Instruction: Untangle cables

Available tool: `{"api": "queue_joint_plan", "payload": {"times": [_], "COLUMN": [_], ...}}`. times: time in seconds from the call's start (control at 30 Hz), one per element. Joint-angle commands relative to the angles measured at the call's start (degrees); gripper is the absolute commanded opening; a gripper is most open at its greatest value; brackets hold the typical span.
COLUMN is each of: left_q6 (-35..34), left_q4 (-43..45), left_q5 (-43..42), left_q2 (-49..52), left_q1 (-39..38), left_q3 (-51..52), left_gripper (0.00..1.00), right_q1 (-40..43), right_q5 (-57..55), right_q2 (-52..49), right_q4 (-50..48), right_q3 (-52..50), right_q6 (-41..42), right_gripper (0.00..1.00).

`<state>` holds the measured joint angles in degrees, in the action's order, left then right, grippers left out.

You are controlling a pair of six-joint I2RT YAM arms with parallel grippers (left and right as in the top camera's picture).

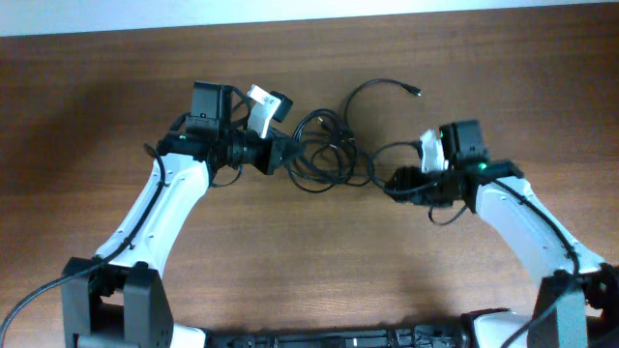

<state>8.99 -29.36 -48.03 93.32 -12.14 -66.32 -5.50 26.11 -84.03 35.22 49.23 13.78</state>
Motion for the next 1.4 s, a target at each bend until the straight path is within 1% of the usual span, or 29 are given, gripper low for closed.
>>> {"api": "queue_joint_plan", "payload": {"times": [0.0, 0.03, 0.07, 0.1, 0.13, 0.2, 0.27, 0.3, 0.33, 0.4, 0.43, 0.5, 0.6, 0.67, 0.7, 0.77, 0.8, 0.9, 0.93, 1.0, 1.07, 1.13, 1.2, 1.23, 1.27, 1.3, 1.33, 1.37], "left_q6": [8.22, 9.44, 10.21, 10.21, 10.12, 10.14, 10.23, 10.23, 10.23, 10.16, 9.73, 7.1, 6.32, 3.19, 0.52, -4.7, -6.49, -6.82, -7.63, -8.39, -8.39, -9.09, -9.66, -9.68, -9.66, -9.68, -9.68, -9.68], "left_q4": [0.17, 0.2, 0.17, 0.24, -0.13, -5.33, -9.88, -12.55, -13.68, -15.76, -16.28, -15.85, -11.32, -6.75, -3.82, 0.59, 3.85, 9.46, 10.84, 11.28, 11.63, 13.16, 14.71, 15.45, 15.72, 15.65, 15.37, 15.17], "left_q5": [-17.42, -21.22, -22.97, -22.77, -19.67, -8.26, -4.39, -1.18, 2.19, 9.99, 11.41, 11.37, 8.48, 8.41, 8.44, 8.17, 4.59, -5.31, -7.3, -11.04, -14.47, -17.14, -17.14, -17.11, -17.09, -17.09, -17.11, -17.11], "left_q2": [-1.53, -1.53, -1.53, -1.53, -1.53, -1.53, -1.51, -1.51, -1.51, -1.51, -1.51, -1.53, -1.53, -1.53, -1.64, -2.25, -3.37, -6.08, -7.23, -9.64, -10.6, -10.86, -10.84, -10.84, -10.84, -10.84, -10.84, -10.84], "left_q1": [-0.07, -0.07, -0.07, -0.07, -0.07, -0.07, -0.24, -0.87, -1.42, -2.56, -2.75, -2.73, -2.71, -2.71, -2.71, -2.71, -2.71, -2.71, -2.71, -2.71, -2.71, -2.71, -2.62, -2.27, -1.7, -0.66, 0.76, 2.01], "left_q3": [-0.98, -0.98, -0.98, -0.98, -0.96, -0.96, -0.9, -0.79, -0.79, -0.79, -0.79, -0.79, -0.81, -0.87, -0.92, -0.92, -0.92, -0.92, -0.92, -0.92, -0.92, -0.92, -0.92, -0.92, -0.92, -0.92, -0.92, -0.92], "left_gripper": [0.0, 0.0, 0.0, 0.0, 0.0, 0.0, 0.0, 0.0, 0.0, 0.0, 0.0, 0.0, 0.0, 0.0, 0.0, 0.0, 0.0, 0.0, 0.0, 0.0, 0.0, 0.0, 0.0, 0.0, 0.0, 0.0, 0.0, 0.0], "right_q1": [-0.15, -0.15, -0.15, -0.15, -0.15, -0.15, -0.15, -0.15, -0.13, -0.15, -0.15, -0.15, -0.15, -0.17, -0.52, -1.97, -3.58, -5.44, -5.77, -5.79, -5.79, -5.79, -5.79, -5.79, -5.79, -5.79, -5.79, -5.79], "right_q5": [7.93, 7.87, 7.48, 6.6, 3.26, -2.34, -5.9, -11.76, -15.13, -16.46, -16.48, -16.44, -14.08, -9.6, -7.69, -7.67, -7.72, -7.91, -7.76, -5.81, -2.93, 0.83, 3.58, 4.17, 4.07, 3.93, 2.51, 0.98], "right_q2": [2.84, 2.89, 2.84, 2.8, 2.78, 2.78, 2.67, 2.38, 2.14, 1.46, 1.11, 0.5, -0.55, -0.68, -0.68, -0.72, -1.2, -3.82, -5.35, -8.22, -10.08, -11.63, -12.57, -12.9, -12.96, -12.96, -12.96, -12.96], "right_q4": [0.72, -0.46, -1.97, -2.97, -4.55, -5.49, -5.49, -5.51, -5.79, -8.24, -9.11, -9.16, -9.62, -11.65, -13.29, -14.8, -15.21, -16.57, -17.73, -21.46, -24.96, -26.49, -25.9, -24.61, -23.28, -22.56, -22.36, -21.97], "right_q3": [5.44, 5.64, 5.64, 5.64, 5.64, 5.64, 5.64, 5.64, 5.64, 5.64, 5.64, 5.64, 5.62, 5.62, 5.62, 5.62, 5.62, 5.62, 5.62, 5.62, 5.62, 5.62, 5.62, 5.62, 5.53, 5.53, 5.53, 5.53], "right_q6": [-5.62, -5.6, -5.6, -5.57, -4.07, -1.18, -1.03, 1.09, 3.58, 4.76, 4.76, 4.87, 6.54, 6.71, 6.71, 6.67, 6.67, 7.13, 8.98, 12.92, 14.84, 15.69, 15.69, 15.69, 15.67, 15.65, 15.61, 15.61], "right_gripper": [0.62, 0.62, 0.61, 0.61, 0.61, 0.61, 0.61, 0.61, 0.61, 0.61, 0.61, 0.61, 0.61, 0.61, 0.61, 0.63, 0.63, 0.63, 0.63, 0.64, 0.66, 0.66, 0.66, 0.54, 0.34, 0.17, 0.08, 0.04]}}
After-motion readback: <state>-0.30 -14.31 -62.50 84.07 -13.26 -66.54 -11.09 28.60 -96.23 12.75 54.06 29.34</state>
